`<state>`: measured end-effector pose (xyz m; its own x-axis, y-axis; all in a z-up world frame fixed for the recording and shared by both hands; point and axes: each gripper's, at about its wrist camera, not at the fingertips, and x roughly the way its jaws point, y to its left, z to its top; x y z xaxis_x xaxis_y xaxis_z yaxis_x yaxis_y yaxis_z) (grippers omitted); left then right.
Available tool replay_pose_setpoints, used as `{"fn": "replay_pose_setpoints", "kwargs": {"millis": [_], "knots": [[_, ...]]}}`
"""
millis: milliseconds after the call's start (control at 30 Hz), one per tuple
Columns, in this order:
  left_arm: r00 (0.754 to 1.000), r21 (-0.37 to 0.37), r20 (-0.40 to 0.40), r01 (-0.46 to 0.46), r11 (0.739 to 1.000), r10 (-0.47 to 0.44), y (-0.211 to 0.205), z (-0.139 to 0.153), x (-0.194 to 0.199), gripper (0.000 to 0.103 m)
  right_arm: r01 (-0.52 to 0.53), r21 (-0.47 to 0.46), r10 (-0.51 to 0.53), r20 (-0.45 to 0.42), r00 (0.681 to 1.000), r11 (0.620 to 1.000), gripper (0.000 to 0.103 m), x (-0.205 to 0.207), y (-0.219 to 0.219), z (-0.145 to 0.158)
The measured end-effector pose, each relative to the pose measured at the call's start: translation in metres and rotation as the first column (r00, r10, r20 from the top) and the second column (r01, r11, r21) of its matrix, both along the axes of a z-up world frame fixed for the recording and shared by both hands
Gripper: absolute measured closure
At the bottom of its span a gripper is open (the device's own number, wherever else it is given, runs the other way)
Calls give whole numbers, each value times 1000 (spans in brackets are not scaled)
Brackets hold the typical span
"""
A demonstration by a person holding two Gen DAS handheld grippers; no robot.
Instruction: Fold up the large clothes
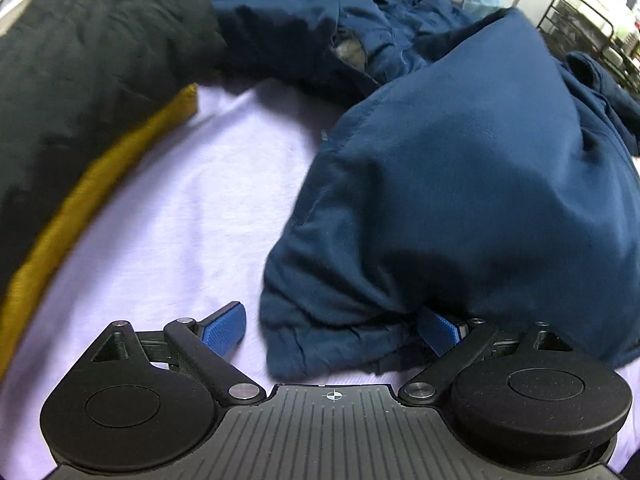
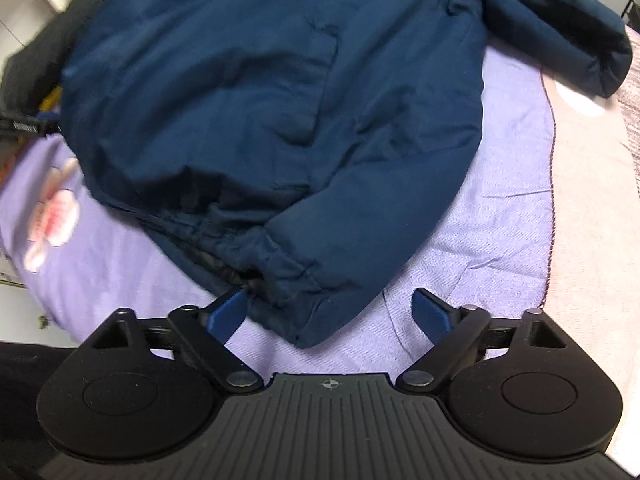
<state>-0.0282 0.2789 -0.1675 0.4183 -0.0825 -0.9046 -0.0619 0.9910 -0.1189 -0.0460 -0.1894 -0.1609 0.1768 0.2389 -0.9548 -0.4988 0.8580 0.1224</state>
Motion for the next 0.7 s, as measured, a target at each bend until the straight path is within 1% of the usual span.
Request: {"fn": "replay_pose_setpoints", "kwargs": {"millis": [33, 67, 100, 133, 200, 233, 267, 300, 333, 367, 433, 500, 567, 633, 700], "knots": [[1000, -7, 3, -6, 1000, 6, -1, -2, 3, 0, -2, -19, 2, 3, 1000, 1000, 24, 3, 4, -6], [1000, -20, 10, -10, 1000, 11, -3, -2, 4, 0, 7, -33, -7, 8, 1000, 999, 34, 6, 8, -10], [1000, -40, 14, -9, 999, 10, -4, -2, 6, 0, 19, -38, -19, 10, 1000, 999, 38, 8, 11, -13], [1000, -57, 13, -8, 998, 8, -5, -2, 6, 0, 34, -37, -33, 14, 999, 999, 40, 9, 15, -15], [1000, -78, 4, -6, 997, 6, -6, 0, 5, 0, 59, -27, -58, 19, 998, 998, 50, 11, 15, -14], [1000, -87, -2, -2, 996, 2, -6, 3, 5, 0, 65, -23, -64, 21, 998, 998, 53, 11, 15, -12], [1000, -91, -13, -2, 996, 0, -5, 7, 3, 0, 67, -12, -67, 34, 997, 998, 63, 10, 13, -7], [1000, -93, -24, 0, 996, -2, -5, 13, 1, 5, 66, -1, -66, 51, 997, 998, 71, 9, 11, 0], [999, -96, -31, 4, 995, -7, -5, 19, 0, 12, 67, 8, -67, 67, 995, 998, 76, 9, 8, 8], [999, -100, -40, 12, 995, -16, -6, 28, -3, 16, 74, 24, -75, 77, 994, 997, 79, 11, 3, 19], [998, -134, -21, 52, 990, -55, -9, 53, -10, 27, 92, 73, -99, 89, 991, 993, 81, 14, -9, 45], [995, -182, 12, 98, 978, -98, -14, 87, -23, 31, 103, 100, -115, 117, 987, 990, 84, 14, -22, 76], [992, -226, 41, 124, 966, -118, -21, 120, -38, 33, 121, 126, -140, 155, 978, 985, 86, 15, -38, 110], [992, -257, 50, 122, 959, -113, -26, 144, -46, 35, 152, 147, -178, 180, 967, 977, 87, 17, -57, 144], [992, -279, 60, 125, 952, -112, -34, 168, -56, 35, 188, 177, -221, 191, 956, 966, 91, 18, -73, 173]]}}
